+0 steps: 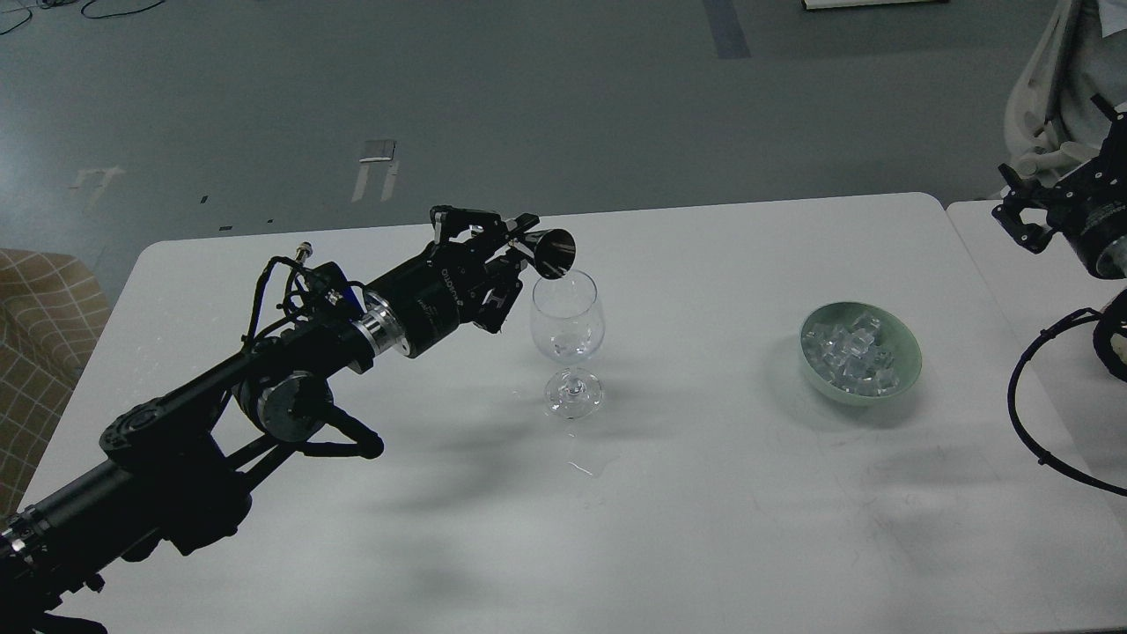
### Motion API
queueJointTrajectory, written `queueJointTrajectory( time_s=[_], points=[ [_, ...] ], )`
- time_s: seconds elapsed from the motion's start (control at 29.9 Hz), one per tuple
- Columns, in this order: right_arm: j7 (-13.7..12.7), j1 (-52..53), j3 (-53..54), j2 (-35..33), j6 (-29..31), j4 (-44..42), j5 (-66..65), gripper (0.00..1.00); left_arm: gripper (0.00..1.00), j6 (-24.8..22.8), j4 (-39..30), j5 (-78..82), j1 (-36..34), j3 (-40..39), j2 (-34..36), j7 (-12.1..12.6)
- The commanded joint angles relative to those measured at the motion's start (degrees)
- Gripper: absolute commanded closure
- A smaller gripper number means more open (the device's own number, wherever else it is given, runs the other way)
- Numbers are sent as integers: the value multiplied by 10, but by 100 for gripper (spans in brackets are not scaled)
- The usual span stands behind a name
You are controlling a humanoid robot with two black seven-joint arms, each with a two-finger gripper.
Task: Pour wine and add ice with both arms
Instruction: 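Tilt the jigger over the wine glass rim with the left gripper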
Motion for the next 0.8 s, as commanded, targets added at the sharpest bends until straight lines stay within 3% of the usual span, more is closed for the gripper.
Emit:
queueJointTrajectory(
  time_s=[0.0, 0.77],
  points=[
    [1, 1, 1, 0, 0, 0, 0, 0, 100, 0, -1, 17, -11, 0, 1, 1],
    [0, 1, 2, -6, 1, 0, 0, 0, 100, -2, -3, 124, -25, -3, 5, -5]
  ],
)
